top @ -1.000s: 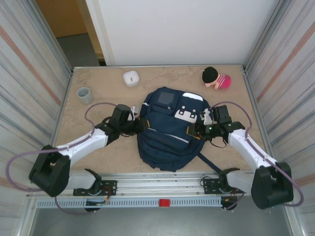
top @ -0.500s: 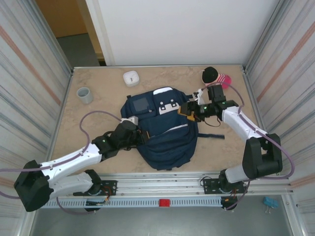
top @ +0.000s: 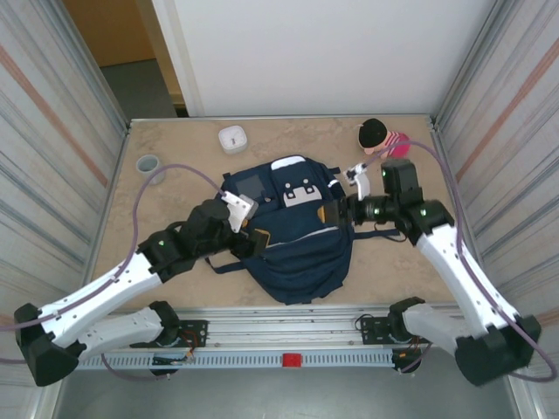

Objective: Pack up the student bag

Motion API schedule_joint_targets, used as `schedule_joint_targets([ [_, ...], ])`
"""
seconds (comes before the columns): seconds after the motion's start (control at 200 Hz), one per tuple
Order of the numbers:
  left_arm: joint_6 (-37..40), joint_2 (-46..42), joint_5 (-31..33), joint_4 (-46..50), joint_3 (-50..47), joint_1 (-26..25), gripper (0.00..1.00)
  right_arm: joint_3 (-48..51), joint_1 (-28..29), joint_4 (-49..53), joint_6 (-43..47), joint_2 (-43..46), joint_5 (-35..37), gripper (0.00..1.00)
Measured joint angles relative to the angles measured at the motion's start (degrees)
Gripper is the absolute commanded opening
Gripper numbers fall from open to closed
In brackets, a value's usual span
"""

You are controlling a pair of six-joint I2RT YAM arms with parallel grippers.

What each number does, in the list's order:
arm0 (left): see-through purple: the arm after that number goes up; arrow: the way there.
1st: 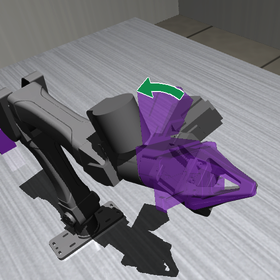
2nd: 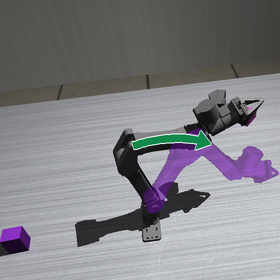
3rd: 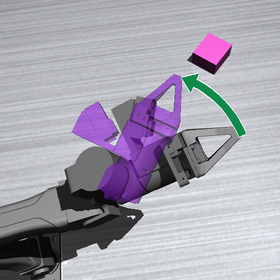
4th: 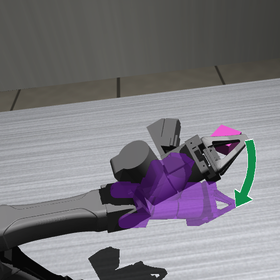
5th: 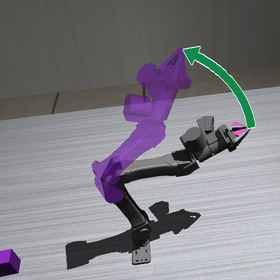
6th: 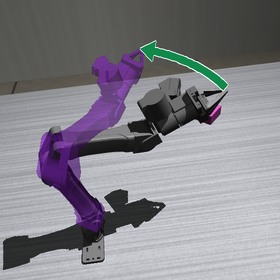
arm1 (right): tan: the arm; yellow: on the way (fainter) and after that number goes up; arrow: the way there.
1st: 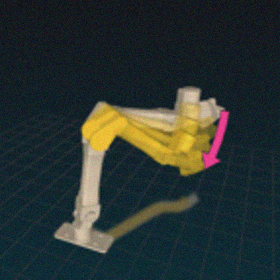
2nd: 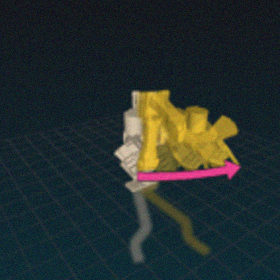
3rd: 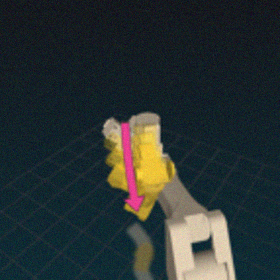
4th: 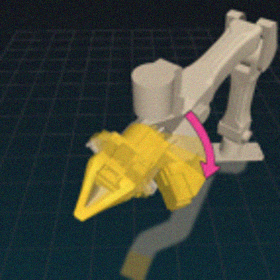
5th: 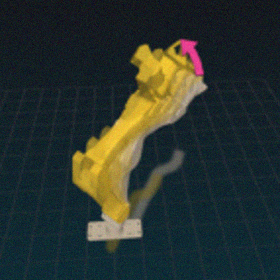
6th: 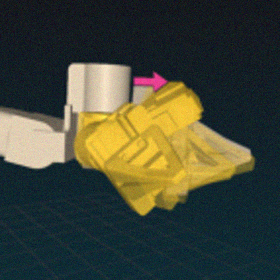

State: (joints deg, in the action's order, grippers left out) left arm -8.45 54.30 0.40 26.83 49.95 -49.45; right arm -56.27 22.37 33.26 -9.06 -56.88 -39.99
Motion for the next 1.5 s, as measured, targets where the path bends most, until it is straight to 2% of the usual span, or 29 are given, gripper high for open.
schedule_joint_targets([
  [0.12, 22.7, -0.1, -2.8, 4.5, 1.6, 0.4, 0.75, 6.6, 11.8, -4.2, 12.7, 9.4, 6.3, 0.63],
  [0.236, 40.5, 0.2, -2.9, 6.2, -0.4, 0.5, 0.79, 12.0, 18.8, -6.4, 25.0, 13.9, 12.9, 0.65],
  [0.346, 52.7, 0.5, -3.0, 5.2, -4.5, 2.5, 0.82, 15.4, 25.2, -7.3, 35.5, 13.5, 21.4, 0.64],
  [0.476, 62.4, 1.5, -3.8, 1.9, -8.9, 5.1, 0.83, 19.8, 34.5, -9.5, 46.3, 10.6, 32.6, 0.66],
  [0.571, 66.6, 4.0, -3.9, -0.6, -10.3, 5.5, 0.81, 22.7, 38.1, -10.1, 51.8, 8.8, 39.0, 0.65],
  [0.626, 68.3, 6.2, -3.8, -2.1, -10.5, 5.5, 0.74, 23.6, 39.3, -10.9, 54.1, 7.7, 42.6, 0.65],
  [0.757, 70.5, 10.2, -3.7, -5.9, -11.1, 5.1, 0.46, 25.0, 40.7, -14.8, 58.4, 4.9, 49.1, 0.62],
  [0.812, 70.1, 11.0, -3.6, -7.0, -11.1, 4.4, 0.36, 25.9, 40.7, -17.0, 59.6, 3.9, 50.6, 0.62],
  [0.912, 69.1, 11.2, -3.2, -7.0, -11.1, 2.6, 0.12, 27.9, 38.6, -20.9, 61.1, 2.4, 51.9, 0.61],
  [0.957, 68.4, 11.2, -3.4, -6.6, -11.0, 1.4, 0.09, 28.4, 36.7, -22.1, 61.5, 2.1, 51.9, 0.60],
  [1.122, 61.3, 8.8, -3.8, -7.2, -11.4, -6.3, 0.07, 29.5, 27.0, -28.0, 62.4, 1.8, 48.4, 0.59],
  [1.173, 58.4, 7.4, -3.8, -8.3, -11.8, -8.3, 0.09, 29.5, 23.8, -29.4, 62.4, 1.9, 46.8, 0.59],
  [1.208, 56.6, 6.6, -3.5, -9.3, -12.2, -9.6, 0.13, 29.5, 21.7, -30.1, 62.4, 2.1, 45.7, 0.59],
  [1.278, 53.4, 5.2, -2.2, -11.6, -13.0, -11.4, 0.40, 29.4, 19.4, -30.1, 62.3, 3.2, 44.8, 0.60],
  [1.333, 51.5, 4.0, -1.1, -13.5, -13.9, -11.1, 0.54, 29.4, 19.8, -29.4, 62.3, 4.9, 44.6, 0.60],
  [1.398, 50.6, 2.9, -1.0, -15.0, -14.9, -8.1, 0.66, 28.8, 22.4, -27.7, 62.3, 7.2, 45.0, 0.61],
  [1.503, 51.8, 2.8, -3.6, -15.4, -14.7, 2.3, 0.76, 27.5, 28.6, -24.4, 62.2, 10.4, 46.5, 0.61],
])
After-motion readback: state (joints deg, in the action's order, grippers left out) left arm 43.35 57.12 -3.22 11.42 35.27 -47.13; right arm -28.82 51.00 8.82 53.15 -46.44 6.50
